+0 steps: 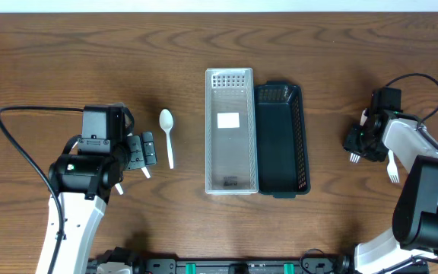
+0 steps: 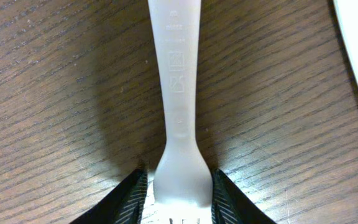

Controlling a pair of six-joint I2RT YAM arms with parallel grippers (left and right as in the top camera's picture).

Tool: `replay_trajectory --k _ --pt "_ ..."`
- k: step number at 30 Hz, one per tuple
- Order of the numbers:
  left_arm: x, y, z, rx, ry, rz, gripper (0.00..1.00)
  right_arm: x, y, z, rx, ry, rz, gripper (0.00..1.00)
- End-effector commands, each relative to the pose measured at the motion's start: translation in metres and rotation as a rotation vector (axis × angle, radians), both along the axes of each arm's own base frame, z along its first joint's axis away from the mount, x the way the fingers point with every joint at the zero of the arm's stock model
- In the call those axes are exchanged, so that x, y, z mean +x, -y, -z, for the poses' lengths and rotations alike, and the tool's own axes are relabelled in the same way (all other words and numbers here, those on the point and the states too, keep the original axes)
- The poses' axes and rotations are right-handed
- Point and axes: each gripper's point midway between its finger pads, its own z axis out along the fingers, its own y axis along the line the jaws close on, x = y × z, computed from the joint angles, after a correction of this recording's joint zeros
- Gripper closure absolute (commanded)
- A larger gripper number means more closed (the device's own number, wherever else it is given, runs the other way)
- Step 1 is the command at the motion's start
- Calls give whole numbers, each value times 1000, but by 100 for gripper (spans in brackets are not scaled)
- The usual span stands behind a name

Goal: Pack container
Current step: 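Lower right gripper and grasp a white fork by its handle, then carry the fork to the dark green caddy and release it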

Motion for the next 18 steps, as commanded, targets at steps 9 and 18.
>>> replay_trajectory --k 9,18 --pt "0 -3 -1 9 0 -6 2 -12 0 15 12 -59 5 78" --pt "0 -3 -1 9 0 -6 2 1 -2 6 12 -6 34 99"
